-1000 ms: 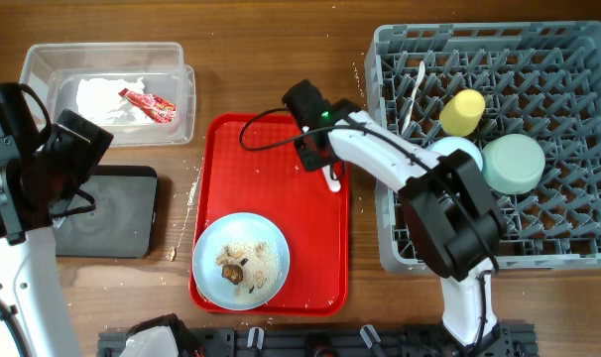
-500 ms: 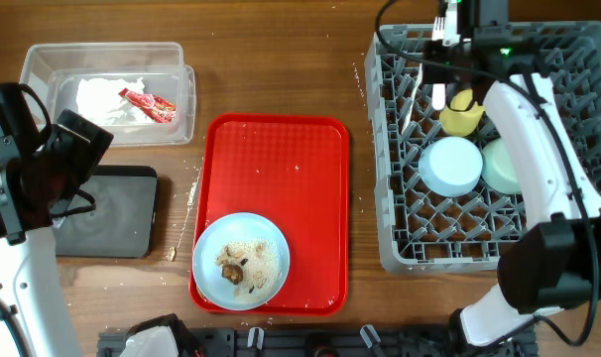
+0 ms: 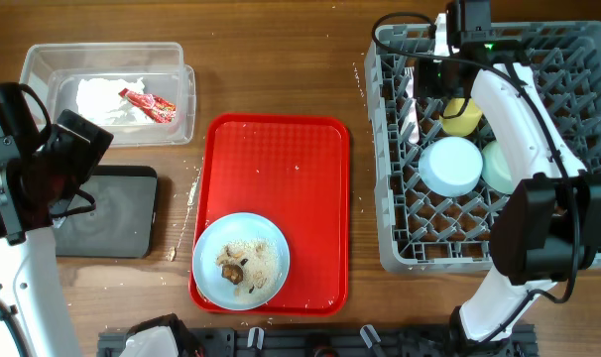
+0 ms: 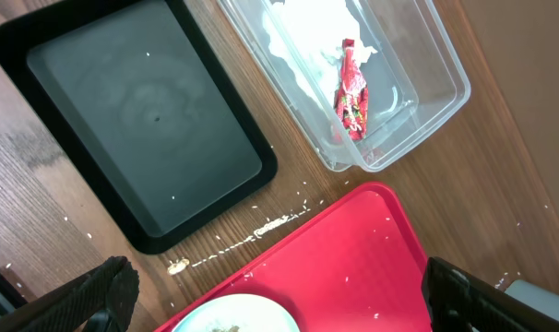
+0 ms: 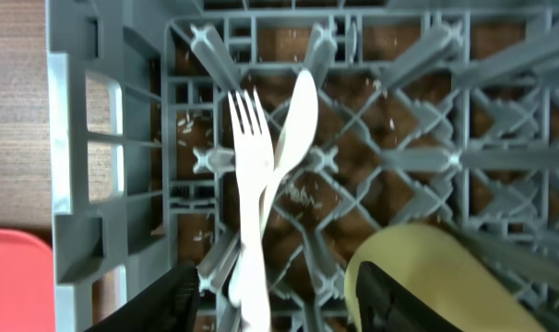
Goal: Sort waste into correct bins and load items into the dishwasher rack
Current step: 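Carry the fork to the rack and release it beside the spoon, then reach the left gripper to the light-blue plate's rim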
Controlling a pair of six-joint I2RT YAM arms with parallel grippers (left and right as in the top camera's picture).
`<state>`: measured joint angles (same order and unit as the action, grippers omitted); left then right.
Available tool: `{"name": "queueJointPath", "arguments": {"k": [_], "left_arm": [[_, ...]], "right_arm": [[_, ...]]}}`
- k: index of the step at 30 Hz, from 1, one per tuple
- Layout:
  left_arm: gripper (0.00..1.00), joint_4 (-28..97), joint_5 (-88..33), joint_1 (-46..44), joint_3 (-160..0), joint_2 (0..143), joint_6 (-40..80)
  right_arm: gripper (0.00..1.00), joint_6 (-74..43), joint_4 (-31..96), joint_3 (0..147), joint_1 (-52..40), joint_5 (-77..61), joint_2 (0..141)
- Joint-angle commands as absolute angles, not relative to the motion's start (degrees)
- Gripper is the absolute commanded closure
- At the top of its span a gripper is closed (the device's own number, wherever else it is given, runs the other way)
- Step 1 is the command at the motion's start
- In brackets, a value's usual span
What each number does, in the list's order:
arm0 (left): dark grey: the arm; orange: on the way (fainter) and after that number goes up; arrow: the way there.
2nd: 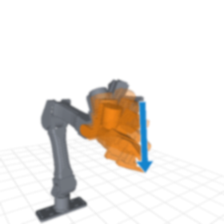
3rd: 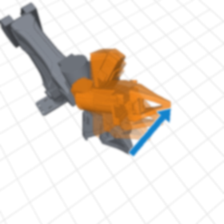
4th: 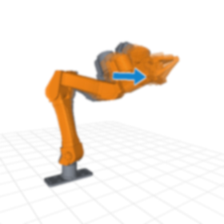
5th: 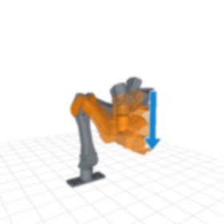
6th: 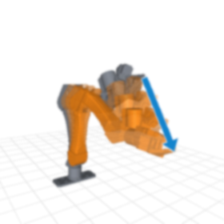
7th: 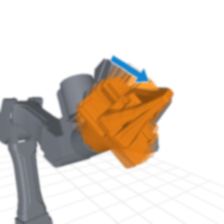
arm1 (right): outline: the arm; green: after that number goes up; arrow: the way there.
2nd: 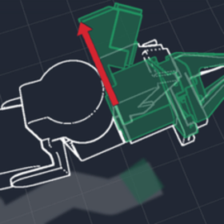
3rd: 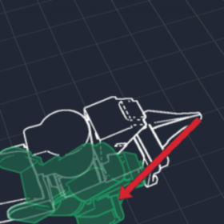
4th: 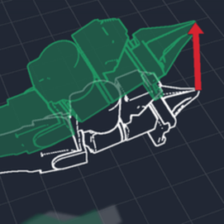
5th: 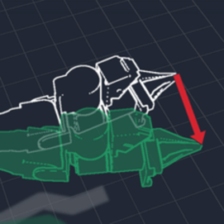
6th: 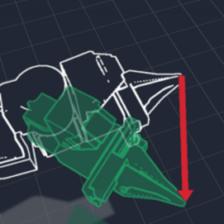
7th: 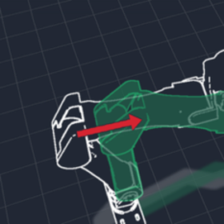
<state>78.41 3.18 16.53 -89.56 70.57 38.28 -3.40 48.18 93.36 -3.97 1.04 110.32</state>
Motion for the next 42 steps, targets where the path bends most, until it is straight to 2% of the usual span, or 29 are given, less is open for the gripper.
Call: {"name": "queueJointPath", "arguments": {"k": [1, 2, 4, 5, 12, 20, 29, 30, 32, 33, 35, 42], "left_arm": [[0.0, 78.3, 3.7, 16.6, -89.6, 70.6, 38.2], [0.0, 78.3, 3.7, 16.6, -89.6, 70.6, 38.2], [0.0, 78.3, 3.7, 16.6, -89.6, 70.6, 38.2], [0.0, 78.3, 3.7, 16.6, -89.6, 70.6, 38.2], [0.0, 78.3, 3.7, 16.6, -89.6, 70.6, 38.2], [0.0, 78.3, 3.7, 16.6, -89.6, 70.6, 38.2], [0.0, 76.4, 2.3, 16.6, -89.6, 70.6, 38.3], [0.0, 76.5, 0.0, 16.6, -89.6, 70.6, 38.4], [0.0, 78.1, -12.2, 16.6, -89.6, 70.6, 37.9], [0.0, 78.7, -19.3, 15.4, -89.1, 70.7, 35.0], [0.0, 79.2, -23.6, 12.3, -88.0, 70.7, 32.3], [0.0, 76.1, -22.0, -4.7, -78.8, 70.9, 32.2]], "right_arm": [[0.41, -10.2, 50.3, 93.7, -3.9, -0.1, 103.1], [0.38, -11.7, 50.7, 93.8, -3.9, -0.1, 101.1], [0.22, -15.9, 51.0, 93.8, -3.9, 0.0, 95.0], [0.0, -17.3, 50.9, 93.8, -3.6, 0.1, 91.9], [0.0, -25.6, 53.2, 93.8, 6.3, 1.6, 77.3], [0.0, -29.0, 61.0, 93.6, 18.5, 4.1, 79.8], [0.0, -31.5, 61.3, 93.3, 19.2, 9.0, 84.6], [0.0, -31.5, 61.3, 93.3, 19.2, 9.0, 85.1], [0.0, -31.5, 61.3, 93.3, 19.2, 9.0, 85.8], [0.0, -31.5, 61.3, 93.3, 19.2, 9.0, 86.2], [0.0, -31.5, 61.3, 93.3, 19.2, 9.0, 86.4], [0.0, -31.5, 61.3, 93.3, 19.2, 9.0, 86.5]]}}
